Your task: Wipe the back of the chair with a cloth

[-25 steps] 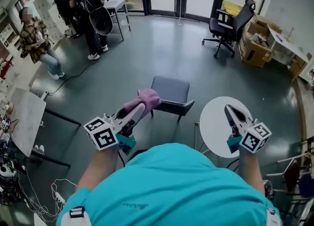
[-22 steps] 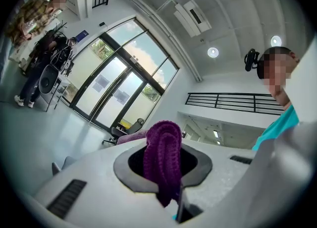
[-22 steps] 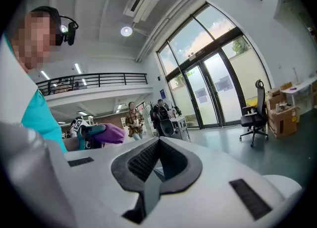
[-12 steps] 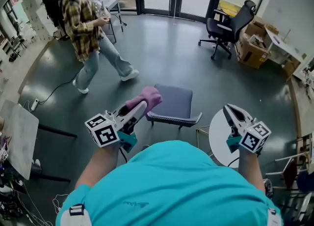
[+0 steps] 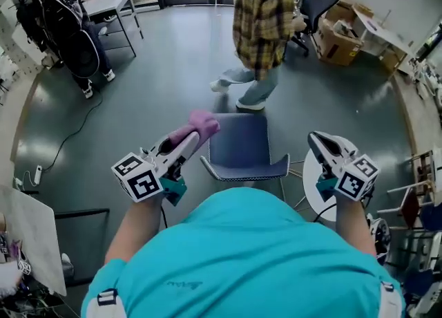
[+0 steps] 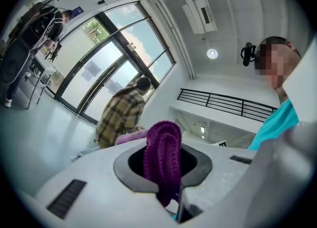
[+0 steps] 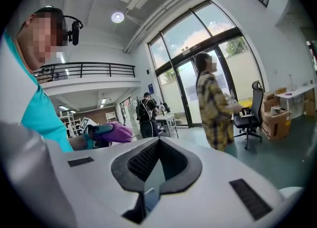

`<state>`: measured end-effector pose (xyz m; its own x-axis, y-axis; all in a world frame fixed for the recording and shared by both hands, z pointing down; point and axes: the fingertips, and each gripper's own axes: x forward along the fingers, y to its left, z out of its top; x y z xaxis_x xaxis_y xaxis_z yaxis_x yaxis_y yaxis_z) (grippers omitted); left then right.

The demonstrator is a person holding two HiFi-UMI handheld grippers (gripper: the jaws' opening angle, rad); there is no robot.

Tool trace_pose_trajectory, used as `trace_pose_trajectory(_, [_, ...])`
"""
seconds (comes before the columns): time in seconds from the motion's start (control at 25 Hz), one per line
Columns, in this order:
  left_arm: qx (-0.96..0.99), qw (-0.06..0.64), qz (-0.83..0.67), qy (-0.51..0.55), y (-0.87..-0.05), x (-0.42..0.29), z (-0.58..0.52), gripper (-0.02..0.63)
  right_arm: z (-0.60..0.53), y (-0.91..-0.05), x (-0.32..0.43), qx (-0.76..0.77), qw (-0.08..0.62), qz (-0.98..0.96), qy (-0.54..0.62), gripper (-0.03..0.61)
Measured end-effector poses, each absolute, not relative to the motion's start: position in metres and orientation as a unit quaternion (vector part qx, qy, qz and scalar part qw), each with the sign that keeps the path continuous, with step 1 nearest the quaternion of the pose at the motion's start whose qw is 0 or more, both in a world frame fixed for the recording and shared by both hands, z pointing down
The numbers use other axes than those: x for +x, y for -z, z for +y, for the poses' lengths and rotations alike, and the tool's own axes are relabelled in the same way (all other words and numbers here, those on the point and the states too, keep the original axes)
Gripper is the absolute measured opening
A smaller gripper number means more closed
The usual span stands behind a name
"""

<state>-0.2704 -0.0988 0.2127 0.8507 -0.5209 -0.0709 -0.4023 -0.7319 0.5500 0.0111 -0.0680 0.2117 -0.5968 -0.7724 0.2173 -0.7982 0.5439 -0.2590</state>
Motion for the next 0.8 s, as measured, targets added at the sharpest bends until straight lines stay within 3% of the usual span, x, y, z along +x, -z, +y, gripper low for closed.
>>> trace_pose_trajectory(0.48, [0.896,0.264,-0.357,0.008,-0.276,-0.181,-0.151,0.058,-0.141,-0.244,0.126,0.397,0.019,-0.895,-0.202,-0.008])
trace_pose_trajectory(0.8, [0.867,0.242,-0.347,-0.264,-0.427,-0.174,-0.167,0.058,-0.162,-0.334,0.146,0.371,0.035,-0.887,-0.272,-0.008])
